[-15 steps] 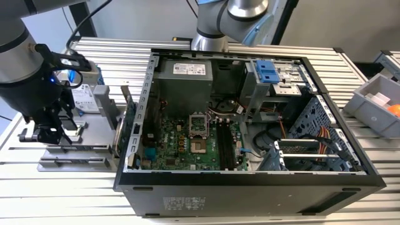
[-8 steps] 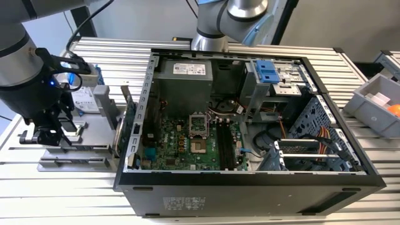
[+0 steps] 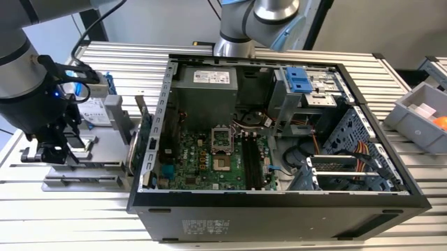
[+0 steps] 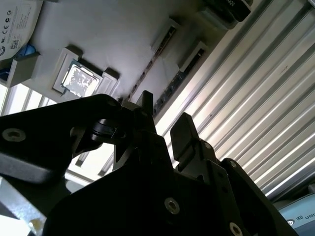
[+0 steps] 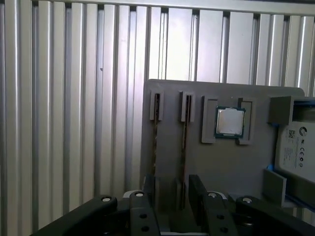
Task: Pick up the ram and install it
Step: 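Pick up the ram and move it above insertion slot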
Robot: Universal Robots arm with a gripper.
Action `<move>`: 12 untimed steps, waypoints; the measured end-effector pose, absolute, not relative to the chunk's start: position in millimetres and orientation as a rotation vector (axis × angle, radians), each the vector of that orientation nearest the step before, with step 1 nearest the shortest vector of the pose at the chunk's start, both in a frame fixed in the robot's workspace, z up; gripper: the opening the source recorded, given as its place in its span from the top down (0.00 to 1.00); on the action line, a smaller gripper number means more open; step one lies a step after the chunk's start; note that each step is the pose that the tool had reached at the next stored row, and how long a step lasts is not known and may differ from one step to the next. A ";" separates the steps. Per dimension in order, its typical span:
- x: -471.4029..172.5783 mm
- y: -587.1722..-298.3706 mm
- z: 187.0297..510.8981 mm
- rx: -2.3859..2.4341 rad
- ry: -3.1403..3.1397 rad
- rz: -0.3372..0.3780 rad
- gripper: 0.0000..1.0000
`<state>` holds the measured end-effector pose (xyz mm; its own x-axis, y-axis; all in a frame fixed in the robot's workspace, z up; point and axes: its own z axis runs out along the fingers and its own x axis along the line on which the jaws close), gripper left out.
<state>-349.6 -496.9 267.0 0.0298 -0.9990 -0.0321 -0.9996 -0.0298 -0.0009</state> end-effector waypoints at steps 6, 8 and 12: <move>-350.2 -500.1 262.1 -2.262 2.145 0.034 0.00; -350.3 -500.6 260.4 -2.270 2.135 0.032 0.00; -350.2 -500.8 256.8 -2.285 2.115 0.027 0.00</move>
<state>-350.2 -500.8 256.8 0.0773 -0.9965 -0.0317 -0.9970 -0.0771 -0.0084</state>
